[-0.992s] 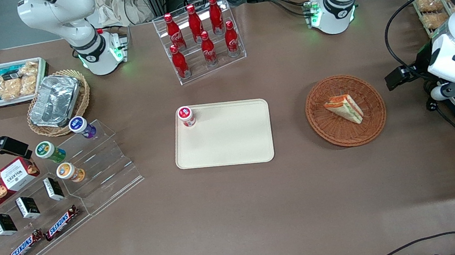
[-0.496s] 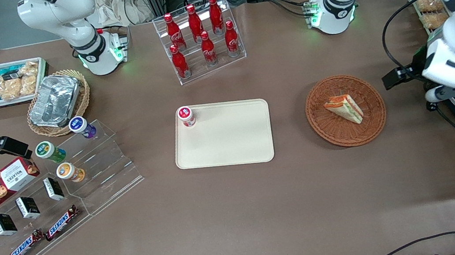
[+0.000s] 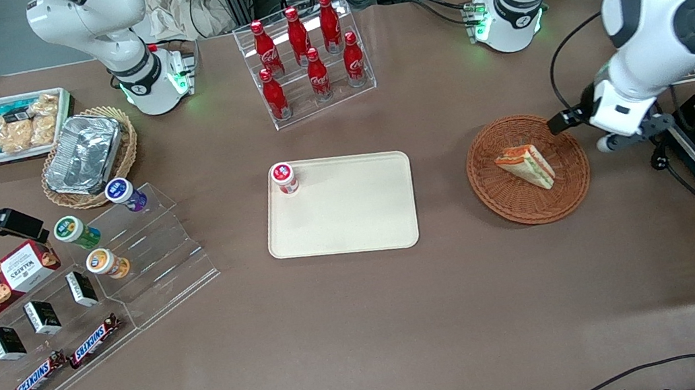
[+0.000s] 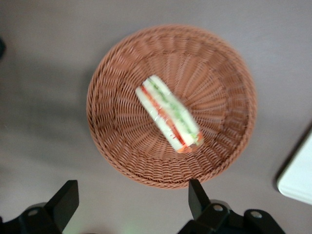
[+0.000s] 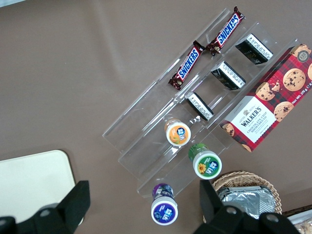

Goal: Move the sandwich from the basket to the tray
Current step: 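Move the left gripper over the sandwich in the wicker basket and lower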

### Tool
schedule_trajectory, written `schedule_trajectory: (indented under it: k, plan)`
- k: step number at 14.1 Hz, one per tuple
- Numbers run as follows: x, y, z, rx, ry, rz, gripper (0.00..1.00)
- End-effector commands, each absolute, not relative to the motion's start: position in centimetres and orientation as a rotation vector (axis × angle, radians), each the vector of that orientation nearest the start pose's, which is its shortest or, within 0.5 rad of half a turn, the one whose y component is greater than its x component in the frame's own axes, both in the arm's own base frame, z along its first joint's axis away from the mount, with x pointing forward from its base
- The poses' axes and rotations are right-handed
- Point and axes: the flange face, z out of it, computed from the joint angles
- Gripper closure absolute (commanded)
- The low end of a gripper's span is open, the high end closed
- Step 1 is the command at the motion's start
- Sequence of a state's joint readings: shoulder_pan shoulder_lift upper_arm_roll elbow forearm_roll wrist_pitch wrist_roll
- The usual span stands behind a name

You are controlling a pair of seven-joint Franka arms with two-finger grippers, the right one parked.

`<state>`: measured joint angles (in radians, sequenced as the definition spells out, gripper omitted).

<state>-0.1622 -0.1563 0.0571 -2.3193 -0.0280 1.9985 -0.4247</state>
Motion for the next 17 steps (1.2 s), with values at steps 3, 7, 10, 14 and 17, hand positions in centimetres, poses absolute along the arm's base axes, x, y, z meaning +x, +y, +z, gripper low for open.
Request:
schedule_trajectory:
  k: [3,7,10,14,17]
  plan:
    - [44.8,-7.1,35.4,-2.965,-0.931,0.214,0.00]
    - [45.6,-9.4,31.6,-2.860,-1.171,0.190,0.00]
    - [46.2,-9.7,29.9,-2.831,-1.250,0.174,0.00]
    - [47.1,-10.4,28.1,-2.795,-1.346,0.139,0.00]
    - [47.0,-10.6,27.4,-2.792,-1.359,0.128,0.00]
